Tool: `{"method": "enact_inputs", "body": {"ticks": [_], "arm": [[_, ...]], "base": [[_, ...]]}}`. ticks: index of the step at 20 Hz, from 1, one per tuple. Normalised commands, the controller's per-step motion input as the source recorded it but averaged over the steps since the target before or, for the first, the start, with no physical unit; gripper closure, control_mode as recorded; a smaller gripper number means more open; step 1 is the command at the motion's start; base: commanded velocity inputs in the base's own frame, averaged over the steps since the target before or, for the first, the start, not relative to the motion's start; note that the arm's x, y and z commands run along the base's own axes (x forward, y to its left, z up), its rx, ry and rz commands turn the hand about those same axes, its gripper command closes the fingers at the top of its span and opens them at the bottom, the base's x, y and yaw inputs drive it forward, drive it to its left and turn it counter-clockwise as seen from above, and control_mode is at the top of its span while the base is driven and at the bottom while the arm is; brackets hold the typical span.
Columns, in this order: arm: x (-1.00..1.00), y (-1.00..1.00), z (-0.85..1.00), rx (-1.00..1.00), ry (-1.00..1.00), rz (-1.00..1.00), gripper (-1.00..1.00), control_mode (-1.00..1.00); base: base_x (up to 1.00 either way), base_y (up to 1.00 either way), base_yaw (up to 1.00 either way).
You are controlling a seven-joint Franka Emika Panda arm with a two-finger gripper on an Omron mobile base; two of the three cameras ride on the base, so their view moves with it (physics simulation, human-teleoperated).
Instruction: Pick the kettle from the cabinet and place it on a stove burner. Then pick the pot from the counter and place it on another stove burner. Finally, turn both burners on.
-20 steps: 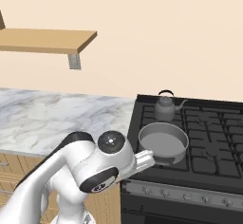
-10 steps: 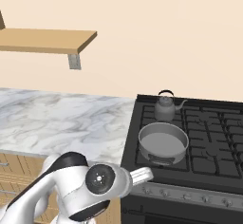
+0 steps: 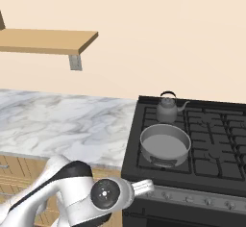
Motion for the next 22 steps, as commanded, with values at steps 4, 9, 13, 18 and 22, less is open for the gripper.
{"method": "enact_inputs", "body": {"ticks": [4, 9, 13, 18, 22], "arm": [[0.0, 0.01, -0.42, 0.04, -0.12, 0.0, -1.0, -1.0], [0.0, 0.02, -0.44, 0.02, -0.16, 0.0, -1.0, -1.0], [0.09, 0.07, -0.4, 0.03, -0.17, 0.0, -1.0, -1.0], [0.1, 0.02, -0.26, 0.03, -0.06, 0.0, -1.0, -1.0], [0.44, 0.0, -0.19, 0.03, 0.0, 0.0, -1.0, -1.0]], "base": [[0.0, 0.0, 0.0], [0.0, 0.0, 0.0], [0.0, 0.0, 0.0], [0.0, 0.0, 0.0], [0.0, 0.0, 0.0]]}}
